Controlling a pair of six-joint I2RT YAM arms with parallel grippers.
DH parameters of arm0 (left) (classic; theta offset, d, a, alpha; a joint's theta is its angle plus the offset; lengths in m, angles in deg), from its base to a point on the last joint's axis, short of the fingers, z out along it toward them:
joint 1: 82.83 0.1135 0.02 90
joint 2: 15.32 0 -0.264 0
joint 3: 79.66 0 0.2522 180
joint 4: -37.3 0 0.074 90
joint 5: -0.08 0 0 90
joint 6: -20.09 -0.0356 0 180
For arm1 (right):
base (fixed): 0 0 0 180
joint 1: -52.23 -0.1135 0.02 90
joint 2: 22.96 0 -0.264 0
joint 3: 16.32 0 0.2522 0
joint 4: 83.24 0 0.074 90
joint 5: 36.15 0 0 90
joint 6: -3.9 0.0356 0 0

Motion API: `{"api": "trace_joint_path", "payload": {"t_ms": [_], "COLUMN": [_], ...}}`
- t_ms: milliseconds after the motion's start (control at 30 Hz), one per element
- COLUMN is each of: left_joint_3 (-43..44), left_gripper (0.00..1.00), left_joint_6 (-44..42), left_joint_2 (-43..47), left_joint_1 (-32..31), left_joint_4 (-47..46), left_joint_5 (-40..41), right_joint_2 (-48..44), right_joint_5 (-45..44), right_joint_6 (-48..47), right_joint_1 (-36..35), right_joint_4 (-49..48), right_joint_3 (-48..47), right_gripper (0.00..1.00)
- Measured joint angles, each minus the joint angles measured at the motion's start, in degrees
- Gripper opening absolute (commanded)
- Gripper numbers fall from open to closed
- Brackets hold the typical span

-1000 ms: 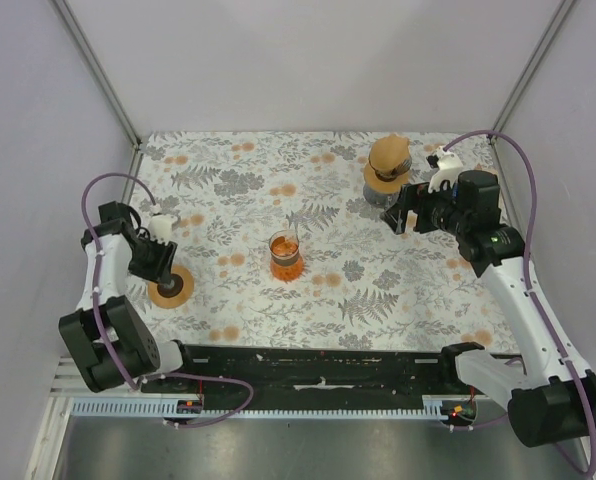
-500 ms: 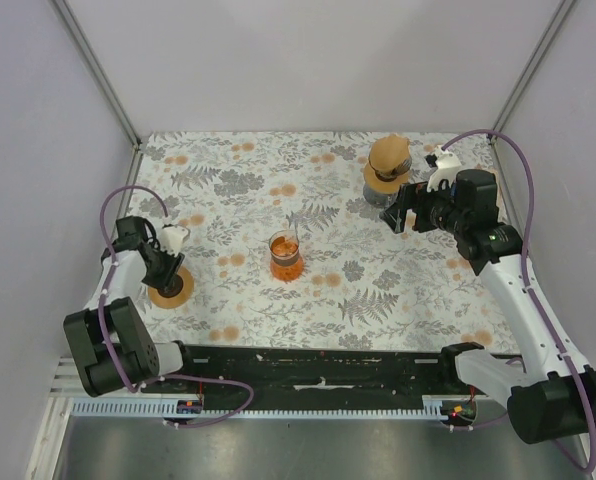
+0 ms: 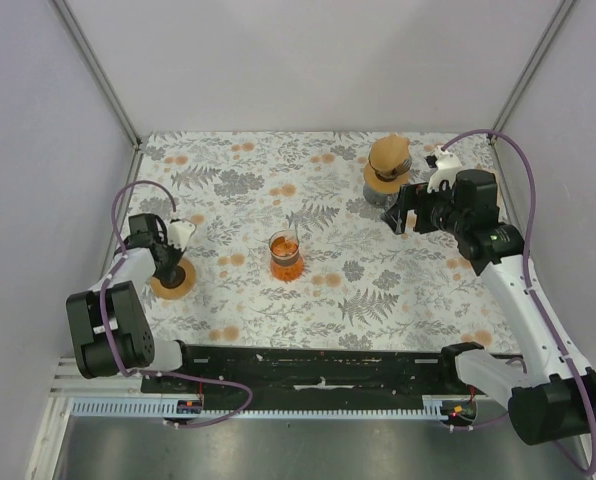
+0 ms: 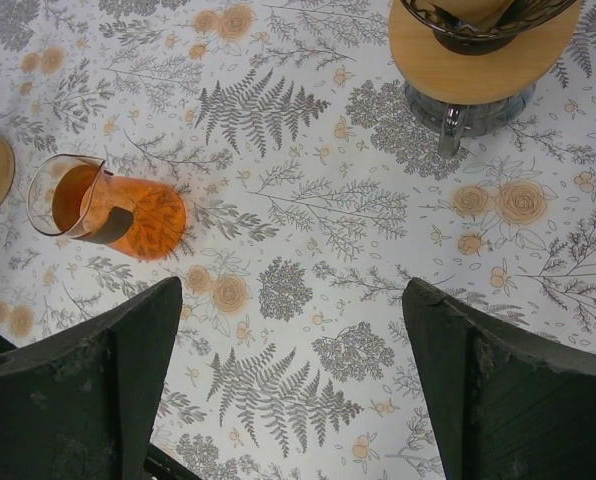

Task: Place the coffee filter in the dripper
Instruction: Pick up the dripper holder from the center of the board.

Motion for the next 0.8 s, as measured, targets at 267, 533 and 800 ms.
{"api": "trace_joint_path", "payload": {"t_ms": [267, 533, 800], "left_joint_3": [2.58, 15.06, 23.19], "left_gripper": [0.02, 0.02, 0.02], "left_joint_6": [3.37, 7.63, 8.66], "left_joint_2": [2.40, 17.40, 33.09], "left_joint_1": [0.33, 0.22, 0.02], "left_joint_4": [4.22, 19.76, 30.62], "left_joint_5": [-7.76, -24.59, -35.95], "right_joint_2": [-2.71, -4.87, 3.26], "right_joint_5": [-0.26, 0.83, 1.25], "right_joint_6": [0.00, 1.86, 9.81], "right_joint_1": [-2.49, -12.90, -38.03], "right_joint_4": [3.06, 3.19, -7.65], "right_joint_3": [-3.45, -8.39, -13.66], "right_gripper": [0.98, 0.95, 0.98]}}
